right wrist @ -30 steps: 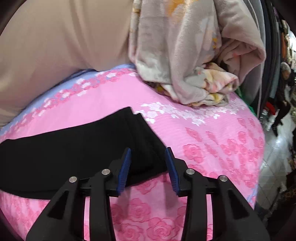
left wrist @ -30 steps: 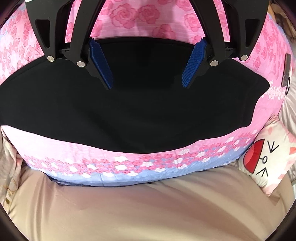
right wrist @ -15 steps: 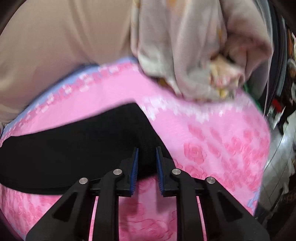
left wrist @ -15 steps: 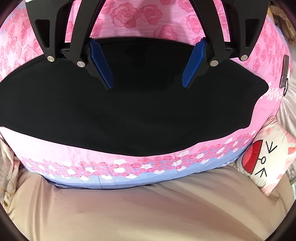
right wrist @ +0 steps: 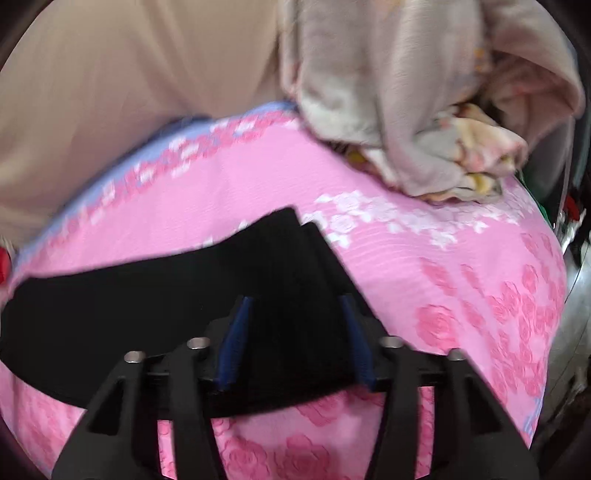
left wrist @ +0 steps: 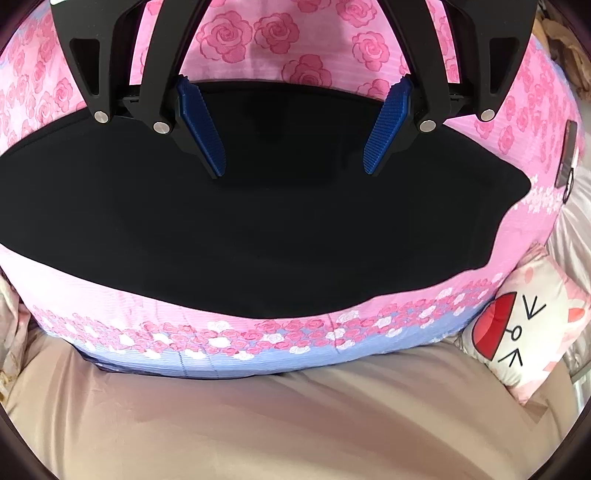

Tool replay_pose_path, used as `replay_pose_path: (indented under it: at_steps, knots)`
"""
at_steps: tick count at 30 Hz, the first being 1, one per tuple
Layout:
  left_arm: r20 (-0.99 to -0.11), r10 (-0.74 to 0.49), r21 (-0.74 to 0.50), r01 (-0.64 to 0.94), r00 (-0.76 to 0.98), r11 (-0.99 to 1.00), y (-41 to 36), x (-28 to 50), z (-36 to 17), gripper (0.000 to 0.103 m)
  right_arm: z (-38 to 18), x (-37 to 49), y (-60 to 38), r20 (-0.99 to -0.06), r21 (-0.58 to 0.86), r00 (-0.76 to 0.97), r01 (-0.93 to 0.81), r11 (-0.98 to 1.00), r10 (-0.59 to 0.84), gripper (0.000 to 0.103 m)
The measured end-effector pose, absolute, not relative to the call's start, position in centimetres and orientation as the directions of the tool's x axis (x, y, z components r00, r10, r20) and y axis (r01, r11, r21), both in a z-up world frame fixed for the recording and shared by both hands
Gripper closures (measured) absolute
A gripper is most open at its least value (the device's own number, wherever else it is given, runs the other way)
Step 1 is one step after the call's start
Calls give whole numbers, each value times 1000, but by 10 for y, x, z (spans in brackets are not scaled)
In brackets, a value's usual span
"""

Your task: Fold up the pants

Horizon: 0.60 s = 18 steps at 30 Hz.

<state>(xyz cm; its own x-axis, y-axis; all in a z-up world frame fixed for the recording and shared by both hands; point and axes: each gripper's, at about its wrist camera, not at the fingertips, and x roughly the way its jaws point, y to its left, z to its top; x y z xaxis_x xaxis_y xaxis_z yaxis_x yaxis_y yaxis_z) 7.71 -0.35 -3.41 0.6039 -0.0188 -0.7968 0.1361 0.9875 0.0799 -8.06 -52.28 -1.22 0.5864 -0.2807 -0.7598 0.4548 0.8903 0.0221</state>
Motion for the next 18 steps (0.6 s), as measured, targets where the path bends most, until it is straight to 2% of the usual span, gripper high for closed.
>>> replay_pose_path:
  at_steps: [1,3,5,6,8,10,13,15,18]
  knots:
    - [-791,-9,93,135,612,986,-2,75,-31,28,-2,-85,-519,-738,-2,598,460,888,-312,88]
    - [-779,7,112,129,628,985,1,73,-27,28,14,-102,-526,-691,27,636,496,868,-342,89]
    - [-773,7,109,121,634,987,7,74,-26,23,0,-105,-547,-724,57,612,513,857,-318,88]
    - [-775,6,104,119,632,987,8,76,-29,23,-21,-98,-555,-773,54,566,510,859,-287,87]
    - [-795,15,105,113,606,988,9,83,-38,23,-16,-103,-548,-751,51,594,487,872,-288,77]
    - [-810,19,100,105,586,989,8,87,-47,23,-1,-115,-541,-725,31,599,521,853,-340,74]
    - [-820,5,89,118,573,989,6,85,-54,23,24,-135,-534,-675,55,628,565,823,-387,73]
    - [-832,6,95,132,555,987,4,86,-61,23,37,-128,-525,-653,70,662,538,840,-369,73]
    - [-845,17,109,140,534,984,-2,86,-72,23,27,-85,-506,-693,65,665,444,894,-279,73]
